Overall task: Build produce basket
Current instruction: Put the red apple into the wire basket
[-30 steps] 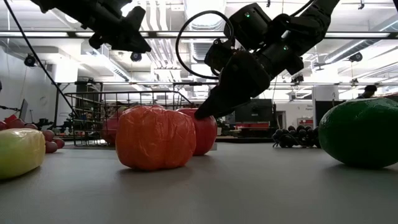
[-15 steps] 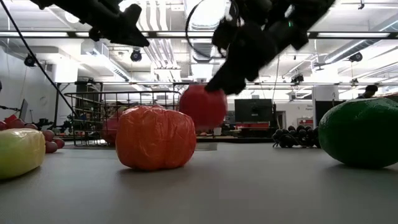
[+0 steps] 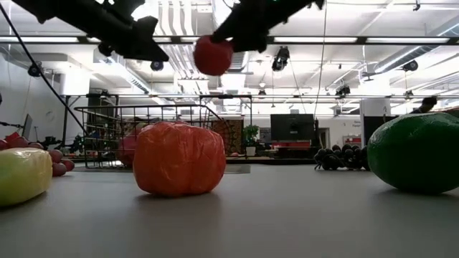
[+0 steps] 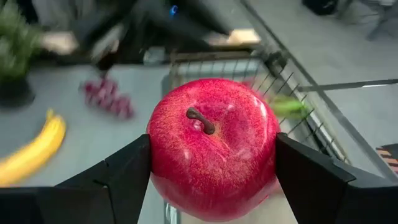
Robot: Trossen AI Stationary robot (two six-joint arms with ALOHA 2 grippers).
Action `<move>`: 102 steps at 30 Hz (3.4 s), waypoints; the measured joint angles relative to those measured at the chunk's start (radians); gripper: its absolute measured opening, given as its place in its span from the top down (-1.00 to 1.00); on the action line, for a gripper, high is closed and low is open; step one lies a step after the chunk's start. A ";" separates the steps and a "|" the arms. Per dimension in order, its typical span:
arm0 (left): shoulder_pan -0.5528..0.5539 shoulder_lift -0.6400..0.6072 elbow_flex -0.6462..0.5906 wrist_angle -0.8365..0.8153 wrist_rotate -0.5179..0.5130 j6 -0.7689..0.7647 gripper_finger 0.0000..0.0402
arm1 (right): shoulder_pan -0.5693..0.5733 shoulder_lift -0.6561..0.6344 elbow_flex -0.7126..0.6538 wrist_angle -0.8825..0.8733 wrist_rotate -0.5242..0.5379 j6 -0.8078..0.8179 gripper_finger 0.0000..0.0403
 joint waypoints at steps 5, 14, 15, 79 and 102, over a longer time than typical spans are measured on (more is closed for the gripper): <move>0.000 -0.029 -0.011 0.009 0.000 0.027 0.57 | -0.049 0.114 0.073 0.027 0.001 0.057 -0.43; -0.003 -0.114 -0.005 0.011 0.002 0.089 0.57 | -0.101 0.299 0.201 -0.011 -0.005 0.170 -0.43; -0.003 -0.127 -0.005 0.012 0.002 0.089 0.57 | -0.105 0.308 0.212 -0.030 -0.005 0.183 -0.43; -0.038 -0.125 -0.006 0.054 0.033 0.090 0.57 | -0.112 0.432 0.462 -0.293 -0.004 0.073 0.13; -0.038 -0.125 -0.005 0.053 0.033 0.098 0.57 | -0.109 0.507 0.437 -0.262 -0.053 0.047 0.94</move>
